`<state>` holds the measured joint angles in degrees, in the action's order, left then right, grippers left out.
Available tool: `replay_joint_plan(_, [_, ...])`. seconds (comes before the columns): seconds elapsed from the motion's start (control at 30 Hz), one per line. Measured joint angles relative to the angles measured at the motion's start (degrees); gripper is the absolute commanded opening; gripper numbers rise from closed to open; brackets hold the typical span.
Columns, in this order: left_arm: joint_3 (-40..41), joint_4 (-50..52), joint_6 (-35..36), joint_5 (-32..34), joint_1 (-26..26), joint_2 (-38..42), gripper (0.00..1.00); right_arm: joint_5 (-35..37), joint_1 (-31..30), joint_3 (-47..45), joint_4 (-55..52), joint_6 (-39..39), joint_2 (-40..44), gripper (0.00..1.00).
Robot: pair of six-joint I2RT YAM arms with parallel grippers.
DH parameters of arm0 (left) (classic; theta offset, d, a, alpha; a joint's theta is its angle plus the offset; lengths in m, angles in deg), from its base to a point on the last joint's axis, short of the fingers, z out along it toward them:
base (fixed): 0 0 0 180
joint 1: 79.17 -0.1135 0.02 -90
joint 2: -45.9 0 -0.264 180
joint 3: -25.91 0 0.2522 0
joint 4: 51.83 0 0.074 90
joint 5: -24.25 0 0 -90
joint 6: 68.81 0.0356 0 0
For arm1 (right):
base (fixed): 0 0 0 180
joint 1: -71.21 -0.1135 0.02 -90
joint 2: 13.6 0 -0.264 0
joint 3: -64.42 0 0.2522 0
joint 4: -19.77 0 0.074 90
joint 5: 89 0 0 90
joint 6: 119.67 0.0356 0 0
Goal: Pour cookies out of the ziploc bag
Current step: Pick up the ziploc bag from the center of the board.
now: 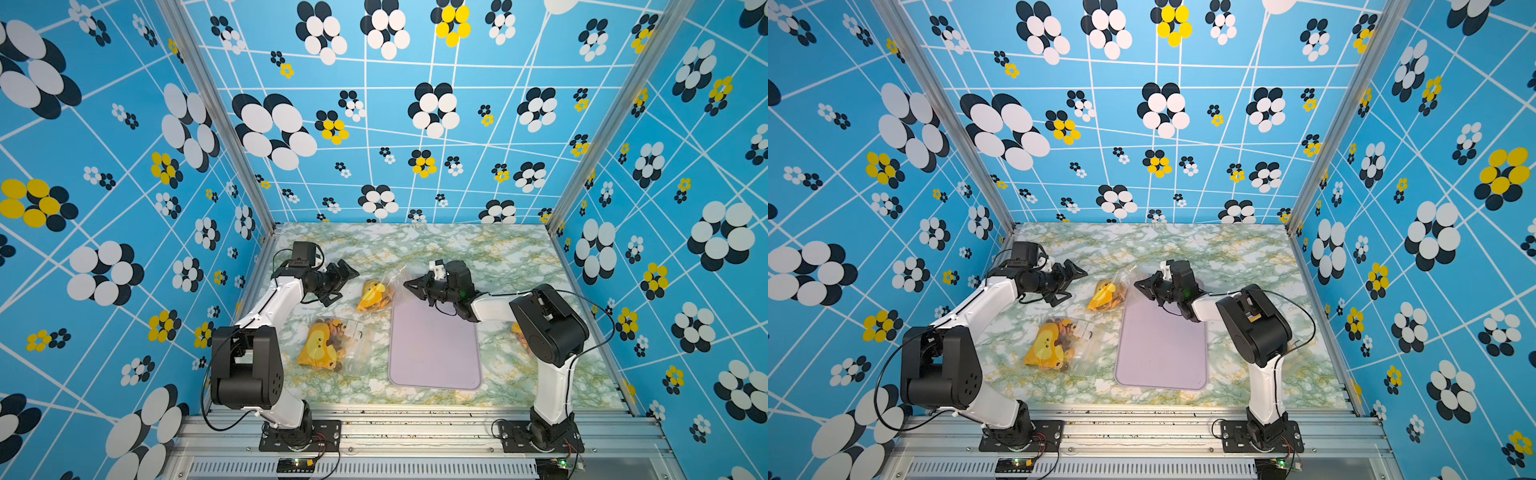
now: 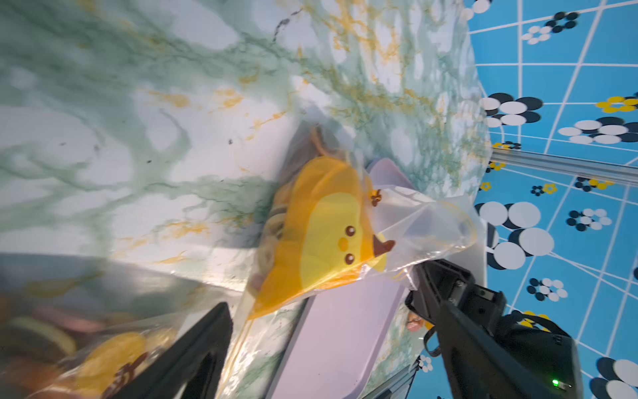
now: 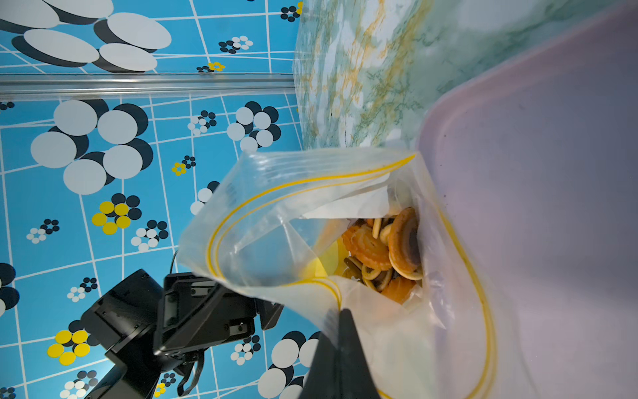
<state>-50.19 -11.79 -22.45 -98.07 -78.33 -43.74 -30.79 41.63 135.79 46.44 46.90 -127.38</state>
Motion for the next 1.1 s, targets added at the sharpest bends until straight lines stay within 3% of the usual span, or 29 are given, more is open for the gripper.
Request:
replay_joint_plan(0.27, [4.52, -0.61, 0.52, 0.11, 0.7, -1.86, 0.96, 0.0, 0.0, -0.04, 0.37, 0.0, 0.0, 0.0])
replay_joint_plan(0.8, [6.8, -15.65, -13.81, -6.75, 9.33, -4.59, 0.96, 0.17, 0.0, -0.04, 0.48, -0.07, 0.0, 0.0])
replay_joint_plan(0.93, [5.46, -13.84, -13.84, -7.17, 9.77, -1.84, 0.97, 0.2, 0.0, -0.24, 0.48, -0.13, 0.0, 0.0])
replay_joint_plan(1.1, [2.84, -7.74, -8.35, -4.7, 9.11, 3.61, 0.82, 0.42, 0.04, -0.92, 0.28, -0.74, -0.02, 0.0])
